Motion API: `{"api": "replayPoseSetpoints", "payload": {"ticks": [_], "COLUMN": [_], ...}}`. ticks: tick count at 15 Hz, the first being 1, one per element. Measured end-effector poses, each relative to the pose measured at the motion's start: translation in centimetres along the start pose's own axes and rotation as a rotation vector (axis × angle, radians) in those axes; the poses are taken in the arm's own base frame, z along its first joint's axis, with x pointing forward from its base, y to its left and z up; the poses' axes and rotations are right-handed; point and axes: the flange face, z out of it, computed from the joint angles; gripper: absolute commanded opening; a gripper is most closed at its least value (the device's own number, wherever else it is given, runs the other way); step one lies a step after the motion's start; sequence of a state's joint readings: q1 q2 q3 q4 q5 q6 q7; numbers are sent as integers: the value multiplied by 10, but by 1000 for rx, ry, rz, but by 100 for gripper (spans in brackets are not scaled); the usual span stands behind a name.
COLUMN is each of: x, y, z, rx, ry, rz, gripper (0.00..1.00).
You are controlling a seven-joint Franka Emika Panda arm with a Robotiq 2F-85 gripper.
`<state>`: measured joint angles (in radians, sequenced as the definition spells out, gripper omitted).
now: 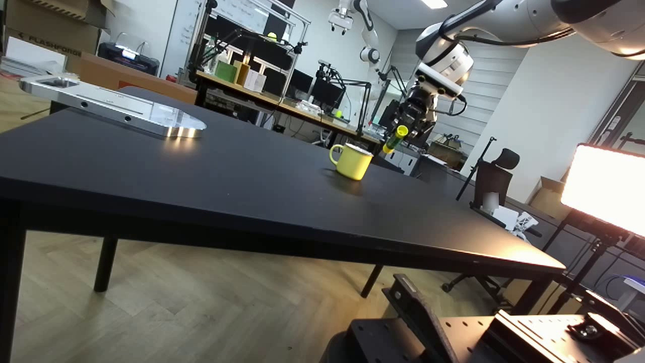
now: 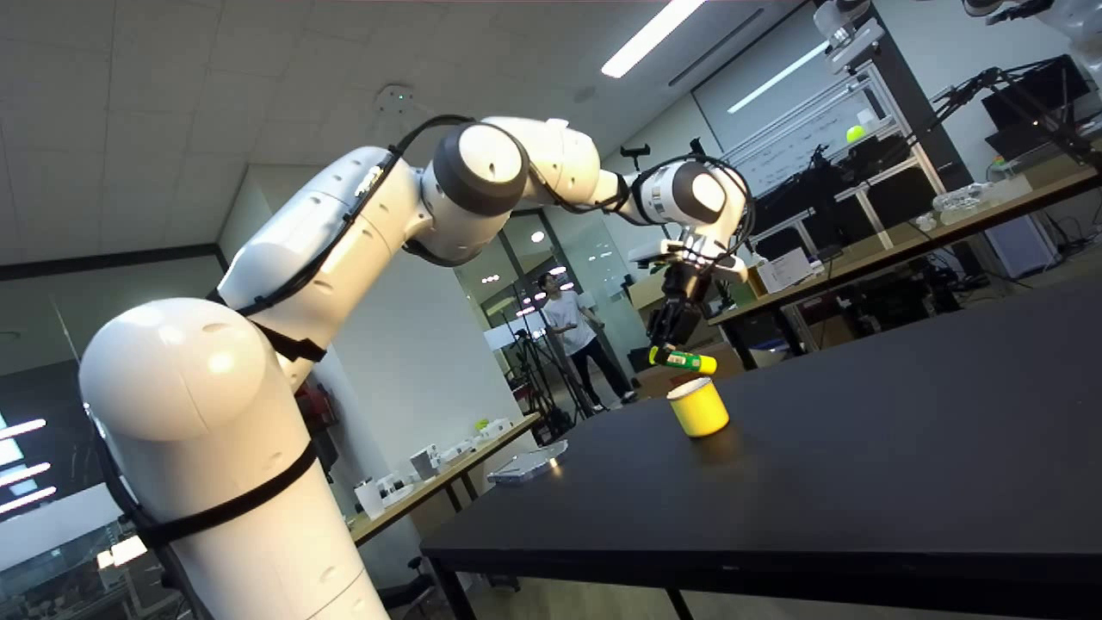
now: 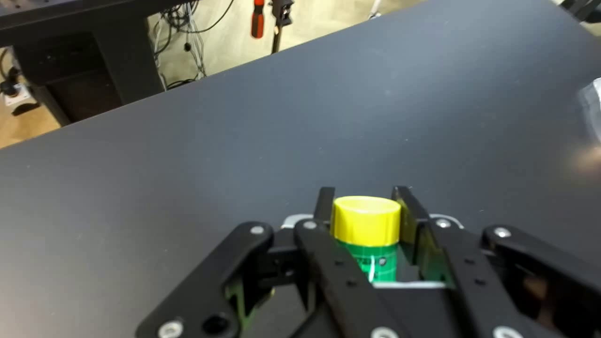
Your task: Pick the object and put it in the cup
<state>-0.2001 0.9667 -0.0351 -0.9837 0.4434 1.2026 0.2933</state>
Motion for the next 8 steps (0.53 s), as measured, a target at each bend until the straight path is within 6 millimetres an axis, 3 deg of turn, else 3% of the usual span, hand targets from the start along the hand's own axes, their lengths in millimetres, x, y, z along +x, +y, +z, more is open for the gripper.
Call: {"api": "replayPoseSetpoints", "payload": {"ticks": [4,8], "x": [-11,6], "y": [-7,-8], "z": [-16,-8], "rx": [125,227], "ry": [-130,-221], "rz": [8,22], "gripper": [9,9]}}
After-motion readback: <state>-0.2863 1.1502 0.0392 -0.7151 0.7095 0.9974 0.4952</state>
